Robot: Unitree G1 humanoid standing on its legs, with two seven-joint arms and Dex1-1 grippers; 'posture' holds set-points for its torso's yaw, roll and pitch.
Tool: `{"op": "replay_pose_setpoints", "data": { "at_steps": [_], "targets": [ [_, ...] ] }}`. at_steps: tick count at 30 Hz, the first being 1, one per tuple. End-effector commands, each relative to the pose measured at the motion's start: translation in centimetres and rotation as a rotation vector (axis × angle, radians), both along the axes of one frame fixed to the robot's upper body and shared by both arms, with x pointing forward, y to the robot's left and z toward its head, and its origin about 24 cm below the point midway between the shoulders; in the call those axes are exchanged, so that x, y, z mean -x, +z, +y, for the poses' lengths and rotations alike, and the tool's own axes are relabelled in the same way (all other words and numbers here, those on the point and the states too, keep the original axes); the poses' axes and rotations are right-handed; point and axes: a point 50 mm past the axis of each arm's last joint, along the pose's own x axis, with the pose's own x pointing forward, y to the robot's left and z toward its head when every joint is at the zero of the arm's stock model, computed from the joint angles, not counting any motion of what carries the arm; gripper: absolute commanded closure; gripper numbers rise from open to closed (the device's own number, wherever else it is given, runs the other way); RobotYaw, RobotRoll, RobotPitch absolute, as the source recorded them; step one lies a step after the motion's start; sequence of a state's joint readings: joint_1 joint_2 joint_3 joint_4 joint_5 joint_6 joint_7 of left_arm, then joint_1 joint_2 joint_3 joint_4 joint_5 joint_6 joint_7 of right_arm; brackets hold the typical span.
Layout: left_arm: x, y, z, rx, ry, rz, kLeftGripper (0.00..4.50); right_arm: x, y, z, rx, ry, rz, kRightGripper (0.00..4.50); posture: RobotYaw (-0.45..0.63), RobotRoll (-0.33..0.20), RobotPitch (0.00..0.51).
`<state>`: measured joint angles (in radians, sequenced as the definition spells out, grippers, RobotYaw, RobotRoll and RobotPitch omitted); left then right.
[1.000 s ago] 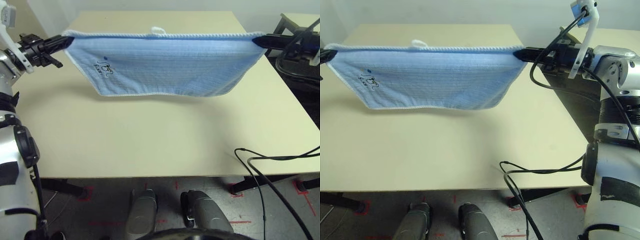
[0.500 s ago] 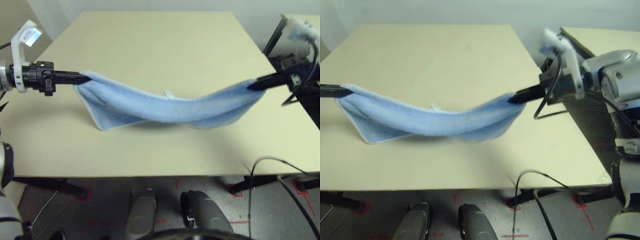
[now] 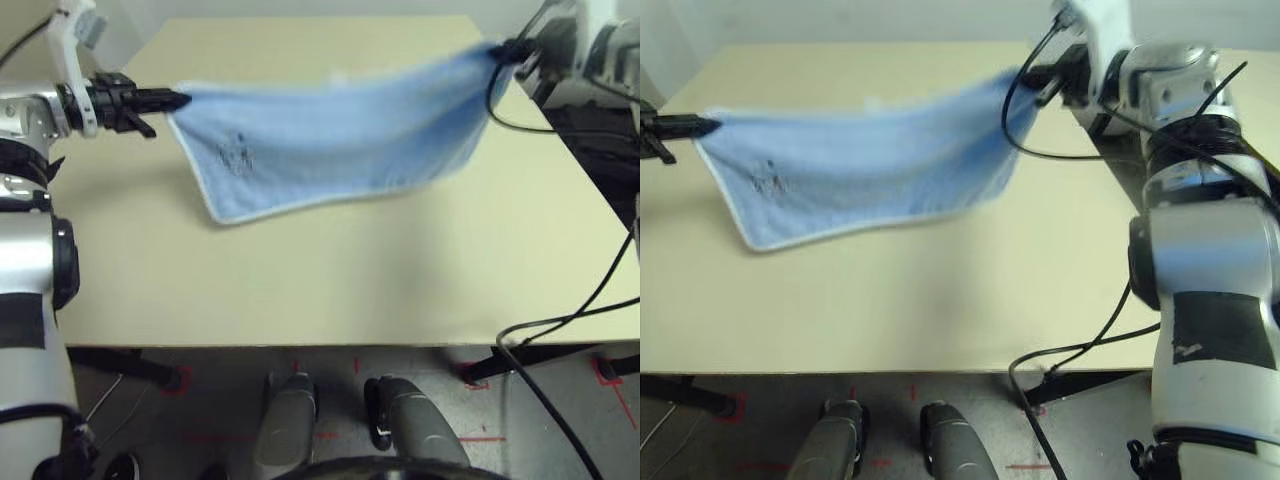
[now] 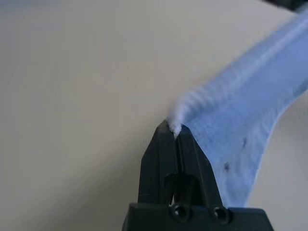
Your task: Fold the towel and set it aside.
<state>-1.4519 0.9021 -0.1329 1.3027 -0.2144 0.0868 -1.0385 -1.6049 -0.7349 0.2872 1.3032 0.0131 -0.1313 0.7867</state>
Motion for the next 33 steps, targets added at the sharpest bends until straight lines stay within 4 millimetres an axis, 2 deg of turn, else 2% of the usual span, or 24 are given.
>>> {"op": "replay_pose_setpoints", "data": {
  "at_steps": [1, 3, 8, 11, 15, 18, 21, 26, 33],
  "targets": [
    [1.0, 1.8, 2.0, -0.050, 0.133, -0.131, 4.47, 0.9, 0.9, -2.5, 0.043, -0.122, -0.131, 4.50, 0.05, 0.000, 0.141],
    [1.3, 1.5, 2.1, -0.080, 0.106, -0.137, 4.47, 0.9, 0.1, -2.9, 0.087, -0.108, -0.130, 4.50, 0.04, 0.000, 0.143],
    [2.1, -3.1, 2.6, -0.250, -0.093, 0.000, 4.47, 1.1, -5.8, -2.7, 0.259, 0.110, -0.001, 4.50, 0.04, 0.000, 0.152],
    [2.7, -5.9, 2.4, -0.296, -0.240, 0.075, 4.47, 1.6, -8.8, -2.5, 0.287, 0.228, 0.053, 4.50, 0.04, 0.000, 0.154],
    [5.2, -13.1, 1.7, -0.368, -0.560, 0.249, 4.47, 4.6, -15.0, -1.7, 0.402, 0.491, 0.058, 4.50, 0.05, 0.000, 0.167],
    [6.7, -15.8, 1.6, -0.363, -0.629, 0.292, 4.47, 7.0, -17.2, -1.6, 0.452, 0.577, 0.007, 4.50, 0.06, 0.000, 0.170],
    [7.8, -16.9, 1.7, -0.346, -0.645, 0.312, 4.47, 8.6, -18.3, -1.7, 0.517, 0.613, -0.049, 4.50, 0.06, 0.000, 0.172],
    [8.7, -17.2, 2.0, -0.336, -0.655, 0.332, 4.47, 10.5, -20.0, -2.1, 0.625, 0.686, -0.067, 4.50, 0.06, 0.000, 0.171],
    [9.5, -17.0, 2.9, -0.375, -0.640, 0.334, 4.47, 12.3, -21.1, -2.3, 0.627, 0.776, -0.075, 4.50, 0.07, 0.000, 0.165]
  ]
}}
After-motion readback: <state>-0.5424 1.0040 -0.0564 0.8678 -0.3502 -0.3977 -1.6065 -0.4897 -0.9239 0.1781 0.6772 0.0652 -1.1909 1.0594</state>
